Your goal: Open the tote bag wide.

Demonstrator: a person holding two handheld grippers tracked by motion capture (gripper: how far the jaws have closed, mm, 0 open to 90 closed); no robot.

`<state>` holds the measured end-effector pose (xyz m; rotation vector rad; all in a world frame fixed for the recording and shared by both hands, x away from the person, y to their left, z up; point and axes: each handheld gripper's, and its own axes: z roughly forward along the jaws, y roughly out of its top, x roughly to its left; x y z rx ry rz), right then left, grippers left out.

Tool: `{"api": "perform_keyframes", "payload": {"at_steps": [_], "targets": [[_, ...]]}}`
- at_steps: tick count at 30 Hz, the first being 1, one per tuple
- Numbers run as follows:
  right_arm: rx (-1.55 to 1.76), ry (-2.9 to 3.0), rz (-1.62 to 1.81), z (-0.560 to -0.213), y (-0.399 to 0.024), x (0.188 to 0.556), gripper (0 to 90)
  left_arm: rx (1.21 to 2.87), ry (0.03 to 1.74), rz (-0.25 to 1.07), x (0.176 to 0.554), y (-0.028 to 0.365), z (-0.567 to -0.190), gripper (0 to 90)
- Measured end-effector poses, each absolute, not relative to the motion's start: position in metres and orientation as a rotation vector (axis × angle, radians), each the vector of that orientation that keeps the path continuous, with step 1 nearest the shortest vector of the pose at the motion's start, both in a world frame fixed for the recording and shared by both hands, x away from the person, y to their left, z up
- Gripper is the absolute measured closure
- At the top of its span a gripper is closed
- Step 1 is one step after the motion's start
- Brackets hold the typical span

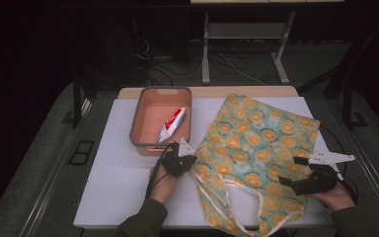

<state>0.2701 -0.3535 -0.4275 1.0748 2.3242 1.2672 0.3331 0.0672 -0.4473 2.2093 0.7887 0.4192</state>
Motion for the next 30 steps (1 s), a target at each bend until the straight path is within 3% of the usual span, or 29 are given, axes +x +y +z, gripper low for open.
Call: {"api": "perform_keyframes", "payload": {"at_steps": [3, 4, 5, 6, 7, 9, 11, 15, 21, 26, 30], "targets": [[1.073, 2.324, 1.269, -0.427, -0.353, 0.270, 2.7, 2.199, 0.788, 0.415, 0.332, 0.067, -0.446, 87.7], [1.071, 2.325, 1.267, -0.427, -0.353, 0.270, 2.7, 2.191, 0.789, 0.414, 0.331, 0.068, -0.445, 83.2], [1.064, 2.332, 1.266, -0.427, -0.352, 0.269, 2.7, 2.172, 0.796, 0.398, 0.330, 0.068, -0.444, 73.3], [1.064, 2.332, 1.266, -0.427, -0.352, 0.269, 2.7, 2.159, 0.796, 0.386, 0.329, 0.070, -0.442, 73.3], [1.055, 2.360, 1.262, -0.427, -0.349, 0.268, 5.0, 2.154, 0.788, 0.380, 0.327, 0.071, -0.440, 64.8], [1.048, 2.378, 1.261, -0.428, -0.347, 0.267, 5.5, 2.133, 0.780, 0.363, 0.321, 0.075, -0.435, 62.3], [1.012, 2.450, 1.252, -0.430, -0.338, 0.265, 15.0, 2.120, 0.765, 0.342, 0.313, 0.082, -0.429, 52.8], [0.955, 2.533, 1.246, -0.431, -0.326, 0.262, 19.1, 2.068, 0.751, 0.296, 0.297, 0.101, -0.418, 45.2], [0.831, 2.680, 1.168, -0.439, -0.299, 0.258, 32.0, 2.071, 0.761, 0.250, 0.276, 0.130, -0.420, 24.1], [0.780, 2.733, 1.093, -0.446, -0.288, 0.258, 36.2, 2.082, 0.806, 0.229, 0.267, 0.152, -0.428, 16.5], [0.717, 2.734, 1.041, -0.447, -0.281, 0.257, 49.0, 2.077, 0.833, 0.242, 0.267, 0.160, -0.431, 16.1]]}}
